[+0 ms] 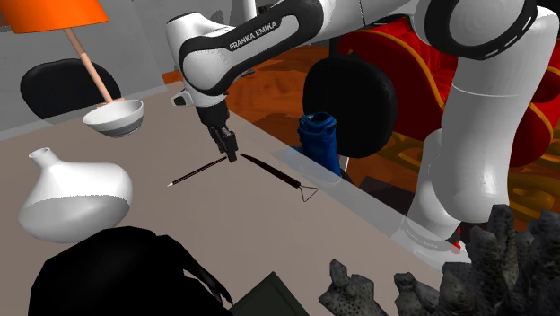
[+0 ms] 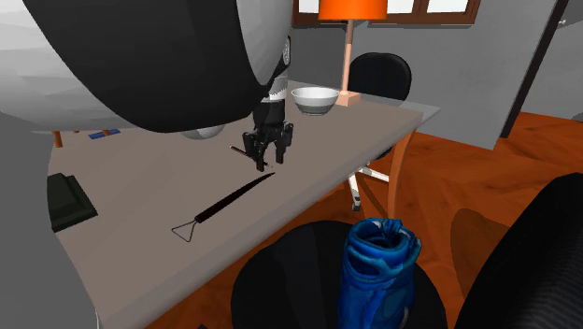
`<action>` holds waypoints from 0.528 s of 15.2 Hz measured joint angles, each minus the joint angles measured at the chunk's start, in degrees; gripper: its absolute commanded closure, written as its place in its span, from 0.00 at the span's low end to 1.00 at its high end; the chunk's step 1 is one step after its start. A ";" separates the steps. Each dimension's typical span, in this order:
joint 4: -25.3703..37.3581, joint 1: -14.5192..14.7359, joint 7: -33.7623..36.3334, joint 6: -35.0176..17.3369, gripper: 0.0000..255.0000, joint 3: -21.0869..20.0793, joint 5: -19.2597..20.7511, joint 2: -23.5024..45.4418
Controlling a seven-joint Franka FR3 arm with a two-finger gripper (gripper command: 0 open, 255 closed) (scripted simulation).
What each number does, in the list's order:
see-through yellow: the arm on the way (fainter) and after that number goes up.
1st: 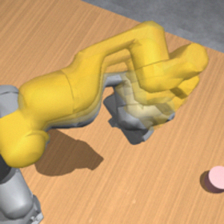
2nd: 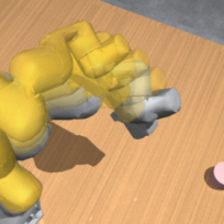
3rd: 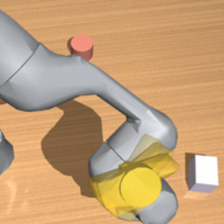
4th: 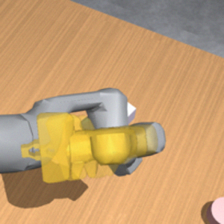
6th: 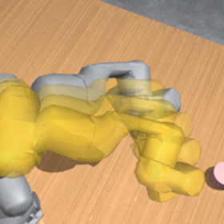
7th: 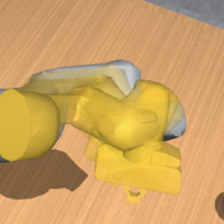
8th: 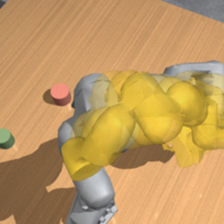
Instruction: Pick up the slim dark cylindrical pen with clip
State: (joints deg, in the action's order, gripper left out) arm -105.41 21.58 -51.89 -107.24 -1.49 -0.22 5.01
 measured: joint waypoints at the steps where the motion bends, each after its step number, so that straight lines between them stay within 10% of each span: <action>1: 0.11 -0.07 -0.01 -0.25 1.00 0.08 0.06 -0.09; 8: -0.02 -0.05 -0.01 -0.25 1.00 0.06 0.05 -0.20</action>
State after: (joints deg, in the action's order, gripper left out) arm -105.43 21.53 -51.90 -107.49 -1.42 -0.18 4.80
